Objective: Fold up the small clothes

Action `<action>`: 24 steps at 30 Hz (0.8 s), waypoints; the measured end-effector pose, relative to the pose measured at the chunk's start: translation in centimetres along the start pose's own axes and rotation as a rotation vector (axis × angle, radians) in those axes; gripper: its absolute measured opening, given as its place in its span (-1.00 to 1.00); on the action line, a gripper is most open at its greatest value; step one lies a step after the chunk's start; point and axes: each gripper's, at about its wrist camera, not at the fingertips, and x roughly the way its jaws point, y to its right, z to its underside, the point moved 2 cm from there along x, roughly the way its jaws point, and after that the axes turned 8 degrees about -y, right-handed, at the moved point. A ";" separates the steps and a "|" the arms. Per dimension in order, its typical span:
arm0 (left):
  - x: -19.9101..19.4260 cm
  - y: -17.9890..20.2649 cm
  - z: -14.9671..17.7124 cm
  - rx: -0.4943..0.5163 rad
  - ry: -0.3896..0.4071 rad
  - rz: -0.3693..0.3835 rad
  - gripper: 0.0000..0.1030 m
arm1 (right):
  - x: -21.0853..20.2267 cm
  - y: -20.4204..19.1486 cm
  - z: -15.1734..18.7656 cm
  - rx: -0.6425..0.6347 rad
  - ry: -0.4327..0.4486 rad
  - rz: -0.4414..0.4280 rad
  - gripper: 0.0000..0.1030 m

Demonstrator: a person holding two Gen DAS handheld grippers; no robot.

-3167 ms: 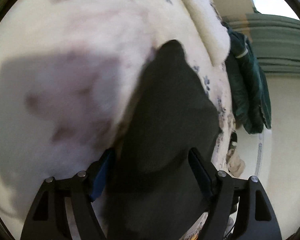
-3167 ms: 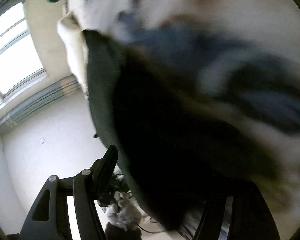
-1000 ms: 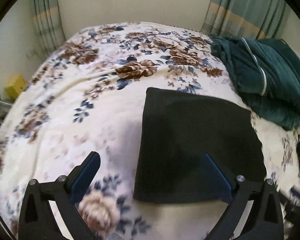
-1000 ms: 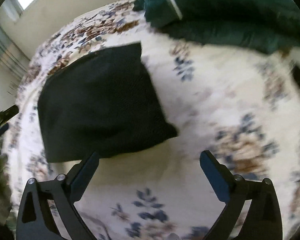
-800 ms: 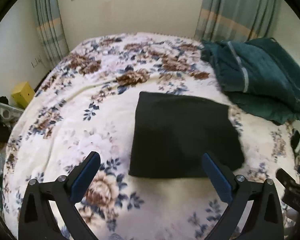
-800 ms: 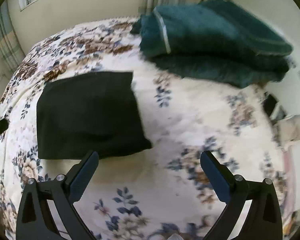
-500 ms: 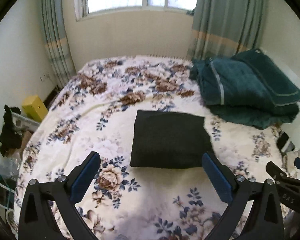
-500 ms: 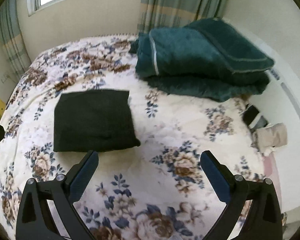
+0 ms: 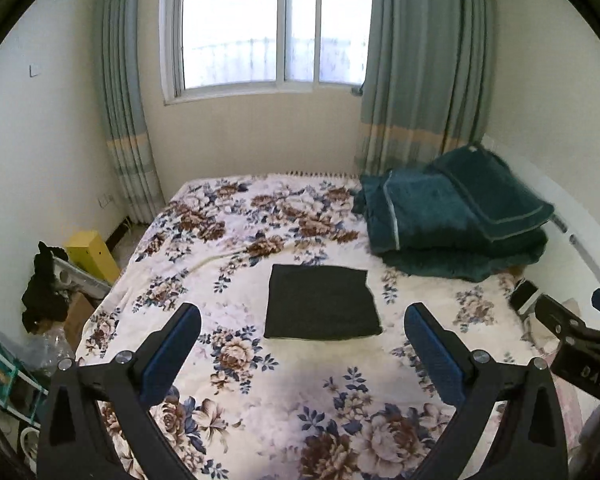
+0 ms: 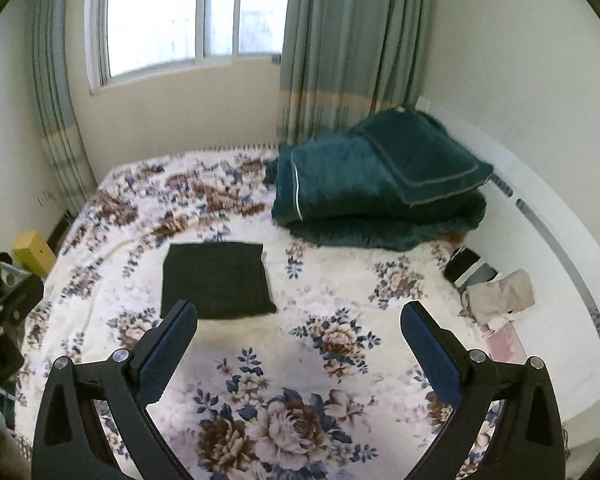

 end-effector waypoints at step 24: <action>-11.6 1.1 2.2 -0.024 0.036 -0.041 1.00 | -17.8 3.6 2.6 -0.080 0.111 -0.096 1.00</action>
